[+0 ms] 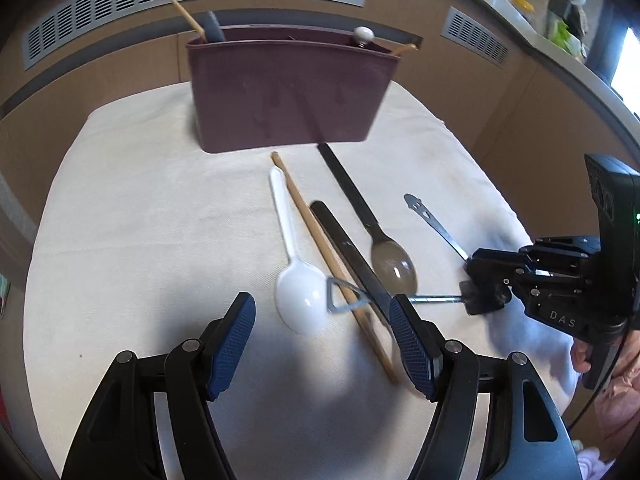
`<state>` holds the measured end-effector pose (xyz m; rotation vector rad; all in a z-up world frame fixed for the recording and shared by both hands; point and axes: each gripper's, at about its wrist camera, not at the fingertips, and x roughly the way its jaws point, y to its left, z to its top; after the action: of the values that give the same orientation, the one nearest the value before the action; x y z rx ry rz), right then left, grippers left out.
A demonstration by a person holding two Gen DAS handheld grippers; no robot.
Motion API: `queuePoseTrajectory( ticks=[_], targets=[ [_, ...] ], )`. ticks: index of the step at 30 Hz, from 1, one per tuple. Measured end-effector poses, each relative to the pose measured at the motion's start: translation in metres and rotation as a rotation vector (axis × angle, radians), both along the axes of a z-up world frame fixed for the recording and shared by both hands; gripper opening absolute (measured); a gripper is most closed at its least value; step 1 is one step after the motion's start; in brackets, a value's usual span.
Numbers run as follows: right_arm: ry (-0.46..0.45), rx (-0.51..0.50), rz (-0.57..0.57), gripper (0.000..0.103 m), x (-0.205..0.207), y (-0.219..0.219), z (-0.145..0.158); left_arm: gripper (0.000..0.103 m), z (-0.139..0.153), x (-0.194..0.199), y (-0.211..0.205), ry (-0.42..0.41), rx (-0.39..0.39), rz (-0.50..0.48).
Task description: Organize utensils
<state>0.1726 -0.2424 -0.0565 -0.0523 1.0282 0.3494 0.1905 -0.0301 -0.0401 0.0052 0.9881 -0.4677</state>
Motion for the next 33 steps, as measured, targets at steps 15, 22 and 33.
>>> queuePoseTrajectory(
  ticks=[15, 22, 33],
  targets=[
    [-0.091, -0.016, -0.098, 0.022, -0.008, -0.033, 0.015, 0.058, -0.001, -0.033, -0.042, 0.052, -0.018, -0.113],
    [-0.097, 0.008, -0.115, 0.025, -0.011, -0.038, 0.015, 0.058, -0.013, -0.061, -0.068, -0.046, 0.141, -0.064],
    [-0.136, 0.017, -0.132, 0.028, -0.025, -0.04, 0.03, 0.018, -0.001, -0.071, -0.057, -0.181, 0.13, -0.036]
  ],
)
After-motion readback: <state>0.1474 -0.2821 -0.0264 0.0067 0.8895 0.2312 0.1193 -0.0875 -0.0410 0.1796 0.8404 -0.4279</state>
